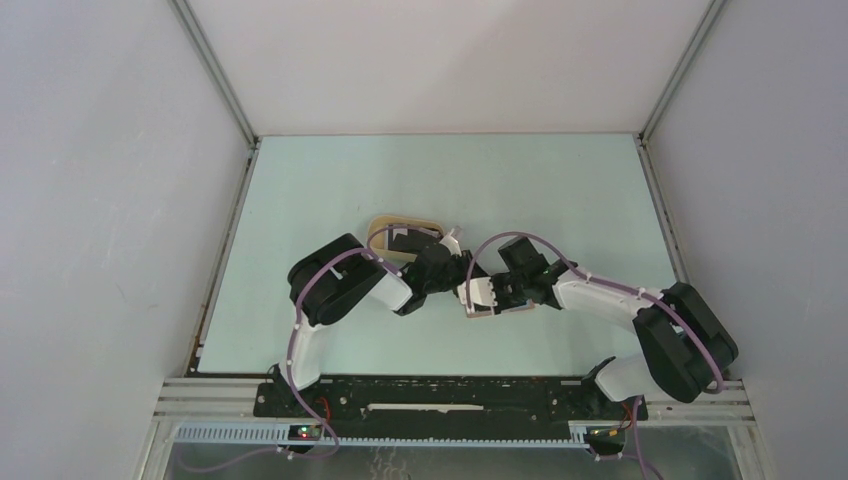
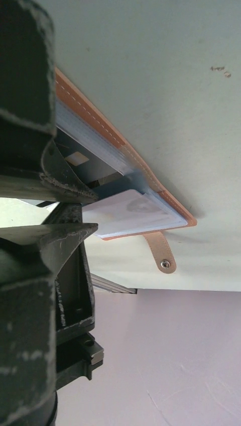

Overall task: Put the credit cards into the card holder
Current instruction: Insert the credit card into the card holder.

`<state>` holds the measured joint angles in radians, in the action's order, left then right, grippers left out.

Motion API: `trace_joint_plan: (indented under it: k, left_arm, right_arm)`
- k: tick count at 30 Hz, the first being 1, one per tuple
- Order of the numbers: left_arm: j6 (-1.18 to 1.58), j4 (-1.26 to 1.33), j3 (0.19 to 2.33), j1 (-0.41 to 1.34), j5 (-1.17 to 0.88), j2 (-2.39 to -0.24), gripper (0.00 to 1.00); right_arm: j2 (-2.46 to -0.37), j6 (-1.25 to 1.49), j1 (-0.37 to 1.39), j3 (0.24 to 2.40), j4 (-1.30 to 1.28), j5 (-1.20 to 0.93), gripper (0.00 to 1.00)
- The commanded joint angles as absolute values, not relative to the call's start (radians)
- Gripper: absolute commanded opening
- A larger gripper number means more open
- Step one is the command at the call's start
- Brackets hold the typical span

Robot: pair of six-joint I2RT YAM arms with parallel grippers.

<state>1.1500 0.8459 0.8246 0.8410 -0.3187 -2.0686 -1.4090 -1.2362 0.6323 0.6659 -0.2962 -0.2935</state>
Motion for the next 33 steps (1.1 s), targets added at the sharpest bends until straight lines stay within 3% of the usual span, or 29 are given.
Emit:
trace_joint_plan:
  k: [1,15,22,27,33]
  left_arm:
    - [1.08,0.729,0.794,0.833,-0.291,-2.111,0.28]
    - [1.088,0.819,0.733,0.83,-0.279,-2.063,0.33]
    - [1.039,0.949,0.625,0.831,-0.272,-1.935,0.35]
    - [0.863,0.991,0.532,0.852,-0.225,-1.745,0.35]
    - [0.554,0.776,0.491,0.907,-0.04,-1.449,0.36]
  right_arm:
    - [-1.397,-1.265,0.595,0.666,-0.341,-0.29,0.0]
    - [-1.321,-1.262,0.497,0.674,-0.408,-0.375,0.0]
    - [-1.196,-1.153,0.38,0.788,-0.633,-0.662,0.24]
    - [-1.197,-0.846,0.252,0.891,-0.715,-0.815,0.42]
    - [-1.342,-0.632,0.081,1.006,-0.892,-0.958,0.44]
